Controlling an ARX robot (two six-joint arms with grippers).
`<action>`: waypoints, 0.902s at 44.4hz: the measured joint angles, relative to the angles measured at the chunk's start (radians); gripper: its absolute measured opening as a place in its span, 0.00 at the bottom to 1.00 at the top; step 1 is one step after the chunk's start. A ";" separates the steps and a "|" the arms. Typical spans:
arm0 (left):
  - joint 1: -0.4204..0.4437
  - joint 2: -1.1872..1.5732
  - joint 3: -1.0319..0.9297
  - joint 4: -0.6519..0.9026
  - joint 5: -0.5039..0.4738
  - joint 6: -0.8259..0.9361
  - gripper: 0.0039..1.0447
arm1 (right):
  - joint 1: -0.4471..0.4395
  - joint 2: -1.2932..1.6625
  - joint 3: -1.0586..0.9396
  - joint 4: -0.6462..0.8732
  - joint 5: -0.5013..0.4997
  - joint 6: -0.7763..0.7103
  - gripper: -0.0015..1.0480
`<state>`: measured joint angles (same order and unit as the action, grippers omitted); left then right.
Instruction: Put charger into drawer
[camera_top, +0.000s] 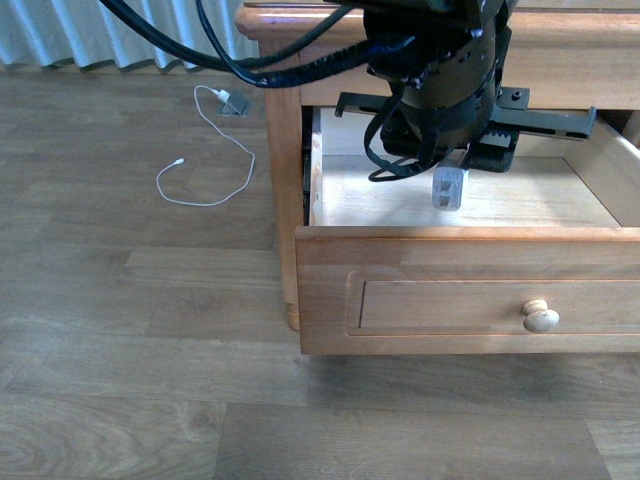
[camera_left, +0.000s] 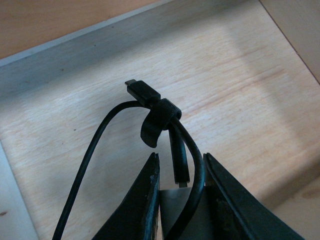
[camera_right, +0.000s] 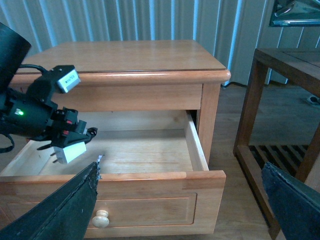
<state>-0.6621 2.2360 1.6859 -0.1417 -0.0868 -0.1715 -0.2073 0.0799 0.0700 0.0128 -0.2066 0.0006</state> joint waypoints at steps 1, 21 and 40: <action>0.000 0.008 0.008 -0.001 0.000 -0.001 0.22 | 0.000 0.000 0.000 0.000 0.000 0.000 0.92; -0.002 0.113 0.137 0.023 -0.042 -0.084 0.70 | 0.000 0.000 0.000 0.000 0.000 0.000 0.92; 0.041 -0.378 -0.254 0.232 -0.259 -0.071 0.94 | 0.000 0.000 0.000 0.000 0.000 0.000 0.92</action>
<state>-0.6212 1.8580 1.4315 0.0906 -0.3458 -0.2428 -0.2073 0.0799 0.0696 0.0128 -0.2066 0.0006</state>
